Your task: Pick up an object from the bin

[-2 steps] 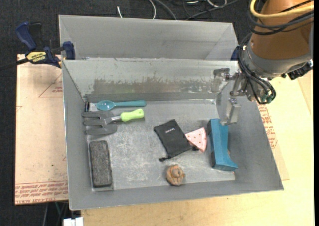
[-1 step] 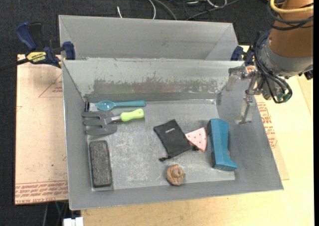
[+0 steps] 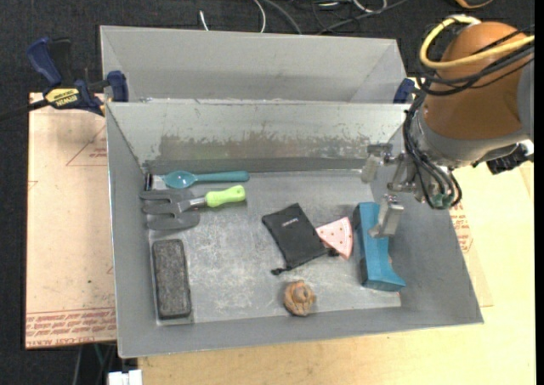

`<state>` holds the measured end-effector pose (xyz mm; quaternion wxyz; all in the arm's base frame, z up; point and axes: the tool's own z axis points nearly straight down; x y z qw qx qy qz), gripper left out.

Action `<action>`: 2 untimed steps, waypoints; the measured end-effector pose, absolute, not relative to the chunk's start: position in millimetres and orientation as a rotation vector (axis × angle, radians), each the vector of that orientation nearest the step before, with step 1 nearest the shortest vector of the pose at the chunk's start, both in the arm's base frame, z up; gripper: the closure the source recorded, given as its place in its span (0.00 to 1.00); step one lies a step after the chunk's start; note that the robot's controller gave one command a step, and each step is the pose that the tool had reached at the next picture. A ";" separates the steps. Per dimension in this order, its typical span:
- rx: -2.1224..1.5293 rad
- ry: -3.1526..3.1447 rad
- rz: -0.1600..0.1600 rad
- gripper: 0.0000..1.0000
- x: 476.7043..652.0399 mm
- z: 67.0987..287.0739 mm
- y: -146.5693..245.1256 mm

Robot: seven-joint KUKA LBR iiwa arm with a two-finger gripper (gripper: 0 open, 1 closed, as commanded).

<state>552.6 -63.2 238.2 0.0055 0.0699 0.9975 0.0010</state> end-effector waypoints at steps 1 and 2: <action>0.126 3.126 0.001 0.00 546.8 201.1 -39.6; -0.046 3.126 0.002 0.00 549.7 143.7 -31.0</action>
Offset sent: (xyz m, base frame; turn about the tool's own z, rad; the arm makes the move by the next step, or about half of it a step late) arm -0.0040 0.0360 -0.1253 -0.2085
